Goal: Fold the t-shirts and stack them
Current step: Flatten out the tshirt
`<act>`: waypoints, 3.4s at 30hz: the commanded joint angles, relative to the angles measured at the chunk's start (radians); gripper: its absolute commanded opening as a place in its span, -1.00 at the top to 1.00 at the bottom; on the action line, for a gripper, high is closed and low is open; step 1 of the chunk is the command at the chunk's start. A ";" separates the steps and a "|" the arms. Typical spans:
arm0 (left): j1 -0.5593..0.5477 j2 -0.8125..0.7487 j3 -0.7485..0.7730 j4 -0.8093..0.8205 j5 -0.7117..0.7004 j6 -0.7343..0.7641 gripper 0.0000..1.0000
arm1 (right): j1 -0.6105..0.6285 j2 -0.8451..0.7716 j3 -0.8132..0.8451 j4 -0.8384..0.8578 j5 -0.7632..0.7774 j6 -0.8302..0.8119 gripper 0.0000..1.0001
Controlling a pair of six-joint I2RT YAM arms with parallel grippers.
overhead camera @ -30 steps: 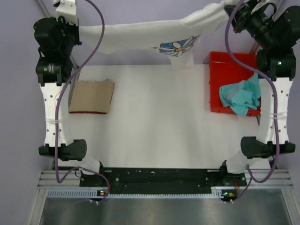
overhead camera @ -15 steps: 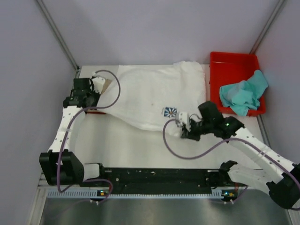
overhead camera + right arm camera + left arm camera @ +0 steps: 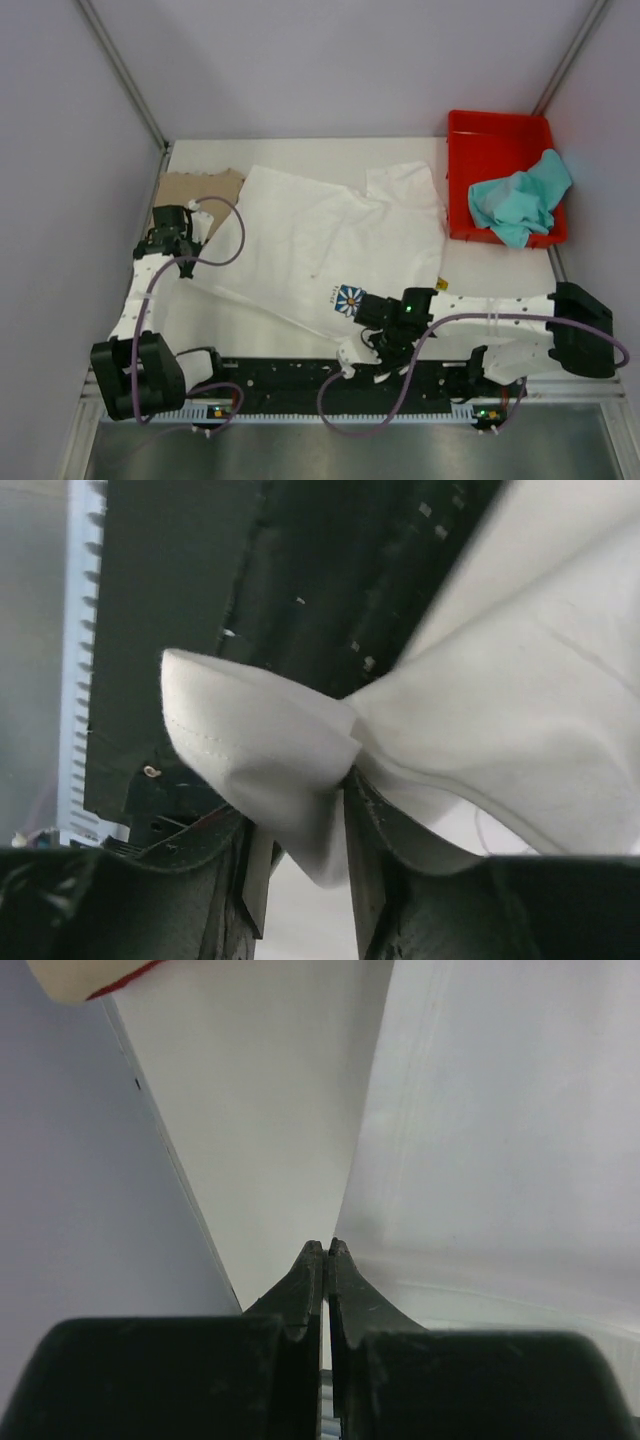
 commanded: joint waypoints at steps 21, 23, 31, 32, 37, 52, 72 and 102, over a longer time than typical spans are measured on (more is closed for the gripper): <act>0.028 -0.013 -0.045 0.013 0.045 0.032 1.00 | -0.765 -0.021 -0.022 0.373 0.652 1.274 -0.21; 0.028 -0.008 -0.037 0.006 0.049 0.032 1.00 | -0.783 0.023 -0.039 0.416 0.669 1.276 -0.21; 0.028 -0.008 -0.019 -0.014 0.063 0.026 1.00 | -0.785 0.221 0.007 0.490 0.584 1.231 0.73; 0.030 -0.011 -0.019 -0.015 0.062 0.025 1.00 | -0.786 0.234 0.013 0.499 0.577 1.227 0.90; 0.028 -0.010 -0.011 -0.026 0.066 0.021 1.00 | -0.714 0.303 0.154 0.473 0.649 1.144 1.00; 0.028 -0.013 0.010 -0.046 0.045 0.026 1.00 | -0.216 0.866 0.921 0.152 0.668 0.854 0.35; 0.028 -0.020 0.030 -0.060 0.078 0.015 1.00 | -0.374 -0.041 0.078 0.008 0.553 1.418 -0.28; 0.028 -0.020 0.104 -0.127 0.143 0.006 1.00 | -0.455 -0.369 -0.159 0.234 0.283 1.584 1.00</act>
